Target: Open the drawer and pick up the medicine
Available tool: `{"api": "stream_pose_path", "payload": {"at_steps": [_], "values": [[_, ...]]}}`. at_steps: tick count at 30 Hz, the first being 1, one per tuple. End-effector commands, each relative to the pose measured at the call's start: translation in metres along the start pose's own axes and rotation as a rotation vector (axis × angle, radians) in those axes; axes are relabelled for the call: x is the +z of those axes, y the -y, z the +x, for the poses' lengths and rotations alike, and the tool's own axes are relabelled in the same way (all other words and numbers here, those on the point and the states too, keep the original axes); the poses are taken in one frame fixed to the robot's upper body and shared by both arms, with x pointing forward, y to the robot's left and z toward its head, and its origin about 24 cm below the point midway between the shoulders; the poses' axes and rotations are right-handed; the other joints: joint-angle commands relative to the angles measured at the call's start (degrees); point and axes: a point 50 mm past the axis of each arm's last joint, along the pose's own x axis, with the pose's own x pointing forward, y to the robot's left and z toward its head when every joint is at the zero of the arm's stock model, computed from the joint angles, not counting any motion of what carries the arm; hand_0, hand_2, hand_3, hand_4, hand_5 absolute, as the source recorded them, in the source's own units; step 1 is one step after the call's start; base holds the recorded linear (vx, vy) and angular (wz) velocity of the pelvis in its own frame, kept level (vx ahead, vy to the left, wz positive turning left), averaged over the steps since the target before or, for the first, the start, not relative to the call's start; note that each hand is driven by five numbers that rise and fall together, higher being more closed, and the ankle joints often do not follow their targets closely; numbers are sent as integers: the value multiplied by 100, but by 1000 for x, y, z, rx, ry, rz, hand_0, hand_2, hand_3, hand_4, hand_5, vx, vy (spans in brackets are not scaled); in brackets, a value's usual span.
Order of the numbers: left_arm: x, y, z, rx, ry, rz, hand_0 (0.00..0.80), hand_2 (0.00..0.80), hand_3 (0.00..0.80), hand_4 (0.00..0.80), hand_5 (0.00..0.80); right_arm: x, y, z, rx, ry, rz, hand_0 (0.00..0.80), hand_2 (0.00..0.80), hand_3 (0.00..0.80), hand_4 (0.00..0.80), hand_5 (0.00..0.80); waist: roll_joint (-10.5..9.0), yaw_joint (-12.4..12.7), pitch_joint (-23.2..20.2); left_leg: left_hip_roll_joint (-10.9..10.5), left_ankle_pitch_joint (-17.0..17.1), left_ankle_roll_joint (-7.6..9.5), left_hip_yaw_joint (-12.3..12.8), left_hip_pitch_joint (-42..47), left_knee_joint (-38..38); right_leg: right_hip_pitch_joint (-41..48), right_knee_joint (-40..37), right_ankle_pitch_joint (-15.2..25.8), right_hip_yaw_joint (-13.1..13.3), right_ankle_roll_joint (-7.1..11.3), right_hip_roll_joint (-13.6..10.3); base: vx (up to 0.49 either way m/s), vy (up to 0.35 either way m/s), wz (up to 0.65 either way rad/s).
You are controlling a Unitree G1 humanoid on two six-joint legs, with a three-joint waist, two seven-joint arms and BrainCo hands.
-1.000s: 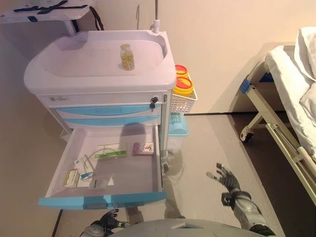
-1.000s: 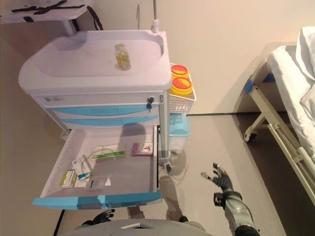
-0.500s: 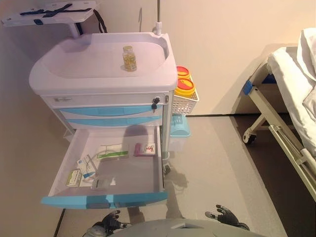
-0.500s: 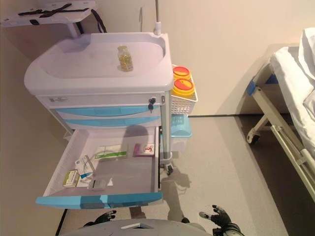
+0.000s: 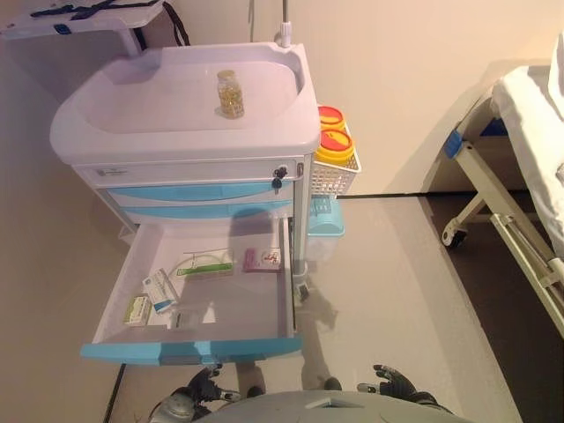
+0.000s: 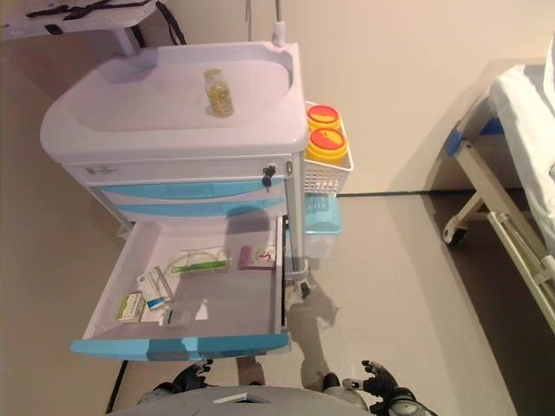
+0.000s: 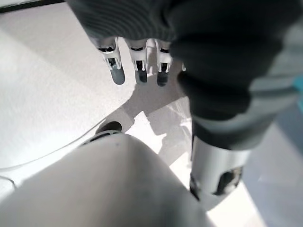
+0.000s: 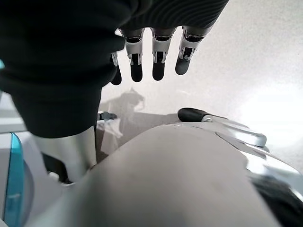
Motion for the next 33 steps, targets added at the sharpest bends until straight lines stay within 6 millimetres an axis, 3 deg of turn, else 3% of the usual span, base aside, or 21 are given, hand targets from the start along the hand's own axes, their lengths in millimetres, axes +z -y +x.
{"api": "stream_pose_path", "payload": {"at_steps": [1,9,19,24,25,30,33], "values": [[54,-36,6,103,190,96,0,0,0,0,0,45,19,7,-37,160,-93,0,0,0,0,0,-131,-104,670,-251,-940,295,-444,-569,1030,-644,1176,-611,-109,141,-130,-74,86,-19],[107,-92,-6,299,385,55,0,0,0,0,0,81,55,2,-159,292,-147,0,0,0,0,0,-224,-193,1399,-260,-1108,385,-375,-1827,2339,-1845,2172,-686,119,-5,-151,-56,59,-9],[175,-171,-46,571,570,99,0,0,0,0,0,104,65,-4,-183,380,-256,0,0,0,0,0,-305,-312,1729,-175,-1262,457,-339,-3232,3399,-3203,2941,-691,313,-193,114,-1,58,-15],[208,-220,-82,717,617,151,0,0,0,0,0,112,73,-9,-207,397,-309,0,0,0,0,0,-325,-438,1799,-203,-1298,493,-330,-3554,3626,-3513,3026,-611,428,-195,172,60,56,-9],[216,-232,-92,748,623,155,0,0,0,0,0,112,76,-10,-219,396,-309,0,0,0,0,0,-294,-466,1828,-213,-1485,481,-372,-3572,3765,-3525,3134,-747,451,-168,195,115,71,-7],[244,-274,-137,898,660,122,0,0,0,0,0,113,88,-14,-266,403,-302,0,0,0,0,0,-331,-606,1859,-217,-1612,542,-331,-3798,4068,-3747,3233,-689,550,-164,241,75,47,-3],[262,-302,-174,1032,661,85,0,0,0,0,0,110,87,-14,-258,407,-315,0,0,0,0,0,-437,-721,1854,-216,-1709,590,-341,-3908,4231,-3844,3207,-594,649,-139,311,76,8,-12]]}}
